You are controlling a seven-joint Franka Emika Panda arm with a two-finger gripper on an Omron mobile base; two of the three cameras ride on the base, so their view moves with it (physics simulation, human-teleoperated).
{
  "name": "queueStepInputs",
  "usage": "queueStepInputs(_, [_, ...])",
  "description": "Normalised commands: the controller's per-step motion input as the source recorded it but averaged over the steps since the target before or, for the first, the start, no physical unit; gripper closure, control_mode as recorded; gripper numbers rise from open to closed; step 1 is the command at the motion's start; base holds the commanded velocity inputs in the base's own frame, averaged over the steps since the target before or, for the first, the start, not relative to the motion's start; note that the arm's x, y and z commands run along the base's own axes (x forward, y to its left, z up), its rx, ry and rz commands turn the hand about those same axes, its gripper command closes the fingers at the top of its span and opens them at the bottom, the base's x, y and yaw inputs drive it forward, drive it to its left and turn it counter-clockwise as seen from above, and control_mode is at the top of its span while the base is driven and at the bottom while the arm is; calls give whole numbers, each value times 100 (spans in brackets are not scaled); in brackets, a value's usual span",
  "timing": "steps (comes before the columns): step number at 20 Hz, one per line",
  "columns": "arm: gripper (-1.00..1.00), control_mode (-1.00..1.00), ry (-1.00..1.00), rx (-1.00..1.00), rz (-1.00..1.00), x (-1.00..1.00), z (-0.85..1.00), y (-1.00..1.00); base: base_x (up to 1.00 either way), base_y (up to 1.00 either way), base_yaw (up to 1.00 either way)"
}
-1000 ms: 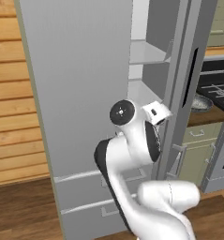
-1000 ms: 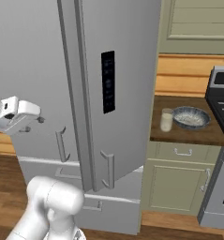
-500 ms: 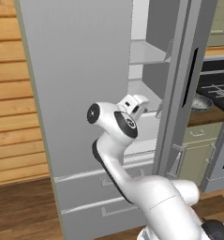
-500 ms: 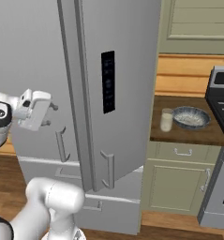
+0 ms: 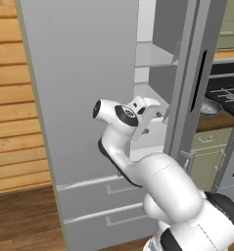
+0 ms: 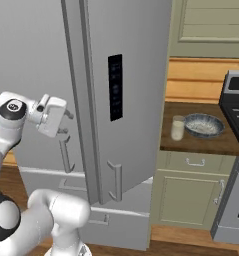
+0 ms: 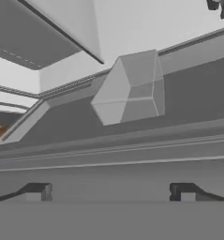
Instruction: Grab a lemon wedge from the fridge and one ice cube from the ice bowl, and put them in the glass of lemonade.
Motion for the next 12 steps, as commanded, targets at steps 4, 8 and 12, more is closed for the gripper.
queueStepInputs(4, [-100,-100,0,-3,1,12,0,-2,0,0,0])
queueStepInputs(8, [-100,-100,0,-2,2,7,0,-38,0,0,0])
queueStepInputs(12, [-100,-100,-2,0,0,-1,0,-92,0,0,0])
